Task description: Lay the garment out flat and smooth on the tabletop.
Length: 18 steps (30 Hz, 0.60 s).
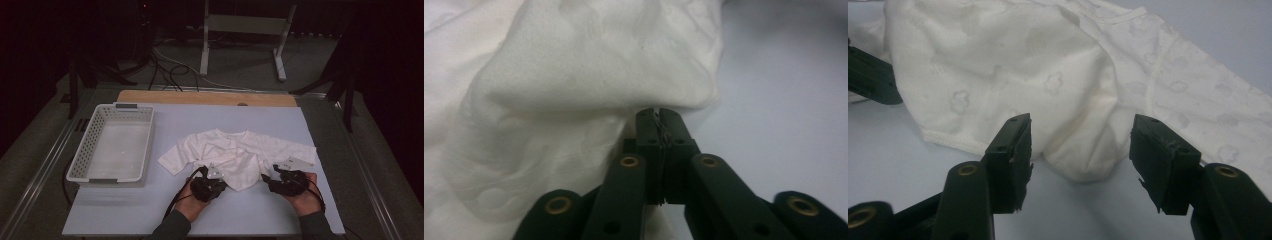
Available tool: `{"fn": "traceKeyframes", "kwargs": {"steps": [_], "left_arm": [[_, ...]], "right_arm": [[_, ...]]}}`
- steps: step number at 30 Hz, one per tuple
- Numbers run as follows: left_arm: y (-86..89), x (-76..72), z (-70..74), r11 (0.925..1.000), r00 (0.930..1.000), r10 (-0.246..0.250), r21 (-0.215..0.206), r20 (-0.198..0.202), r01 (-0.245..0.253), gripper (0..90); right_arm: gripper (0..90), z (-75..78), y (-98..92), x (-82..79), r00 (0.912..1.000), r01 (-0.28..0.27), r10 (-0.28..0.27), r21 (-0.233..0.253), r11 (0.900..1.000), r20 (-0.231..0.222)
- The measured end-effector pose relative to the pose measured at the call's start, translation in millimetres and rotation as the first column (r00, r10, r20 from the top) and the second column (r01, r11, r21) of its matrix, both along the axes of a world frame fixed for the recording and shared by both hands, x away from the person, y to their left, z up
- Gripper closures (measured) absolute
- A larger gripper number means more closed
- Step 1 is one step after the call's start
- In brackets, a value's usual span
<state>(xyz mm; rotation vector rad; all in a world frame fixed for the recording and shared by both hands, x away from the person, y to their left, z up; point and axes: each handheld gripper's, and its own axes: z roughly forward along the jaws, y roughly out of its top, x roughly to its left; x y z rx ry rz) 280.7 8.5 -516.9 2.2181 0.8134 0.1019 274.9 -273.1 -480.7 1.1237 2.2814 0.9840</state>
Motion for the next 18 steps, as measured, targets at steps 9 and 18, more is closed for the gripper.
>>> {"fn": "traceKeyframes", "kwargs": {"steps": [9, 18], "left_arm": [[-3.7, -21.1, 14.0, 0.9883, 0.9904, -0.118, -0.106, -0.072, 0.11, 89.4], [-14.4, -50.2, 16.6, 0.9625, 0.9657, -0.239, -0.156, -0.102, 0.222, 89.3]], "right_arm": [[41.7, 1.0, -4.1, -0.6, 1.0, 0.009, -0.009, 0.012, 1.0, 0.003], [40.9, -0.2, -11.8, -4.3, 0.9995, 0.031, -0.031, 0.014, 0.999, -0.004]]}}
